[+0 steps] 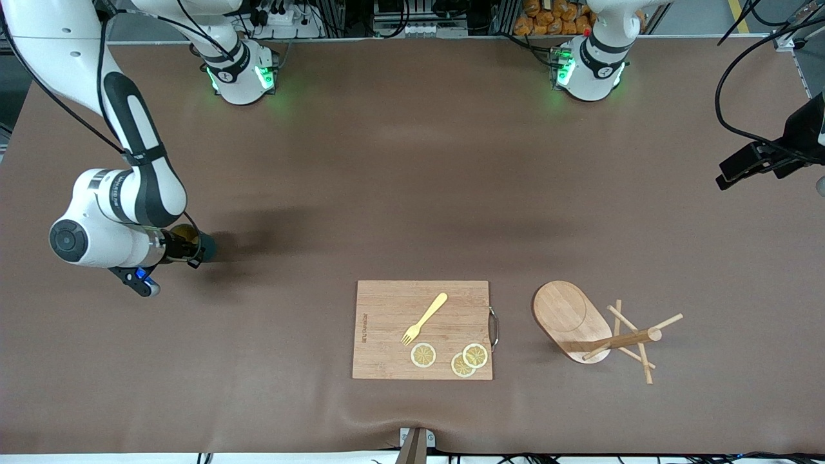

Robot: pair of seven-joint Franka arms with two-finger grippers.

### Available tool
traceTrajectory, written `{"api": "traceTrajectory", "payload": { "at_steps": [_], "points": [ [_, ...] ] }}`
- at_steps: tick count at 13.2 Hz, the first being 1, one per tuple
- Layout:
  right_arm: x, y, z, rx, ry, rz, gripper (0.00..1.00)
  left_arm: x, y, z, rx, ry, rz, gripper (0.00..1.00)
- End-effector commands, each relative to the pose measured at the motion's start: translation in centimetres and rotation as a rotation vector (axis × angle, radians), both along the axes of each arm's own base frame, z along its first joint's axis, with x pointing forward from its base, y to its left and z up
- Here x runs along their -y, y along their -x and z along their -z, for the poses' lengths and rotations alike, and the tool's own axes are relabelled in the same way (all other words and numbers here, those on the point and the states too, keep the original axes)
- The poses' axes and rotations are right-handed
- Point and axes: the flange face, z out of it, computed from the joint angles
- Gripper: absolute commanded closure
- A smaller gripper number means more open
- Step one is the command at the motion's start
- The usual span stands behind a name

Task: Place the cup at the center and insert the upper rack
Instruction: 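Lift the teal mug with the right gripper and carry it toward table center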

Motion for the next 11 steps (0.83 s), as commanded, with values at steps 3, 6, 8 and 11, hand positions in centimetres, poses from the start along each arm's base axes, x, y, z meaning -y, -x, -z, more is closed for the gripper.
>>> {"api": "traceTrajectory", "payload": {
  "at_steps": [3, 6, 8, 11],
  "points": [
    [-7.3, 0.0, -11.8, 0.042, -0.010, -0.007, 1.00, -0.2, 0.6, -0.4, -0.013, -0.027, -0.001, 0.00],
    [-16.3, 0.8, -18.1, 0.042, 0.015, 0.026, 1.00, 0.0, 0.7, -0.5, -0.013, -0.027, 0.002, 0.00],
    [-23.5, 2.0, -21.9, 0.058, -0.021, 0.075, 1.00, 0.1, 0.7, -0.5, -0.015, -0.027, 0.002, 0.00],
    [-34.8, 5.8, -25.4, 0.107, -0.042, 0.107, 1.00, 0.3, 0.7, -0.5, -0.013, -0.027, 0.005, 0.00]
  ]
}}
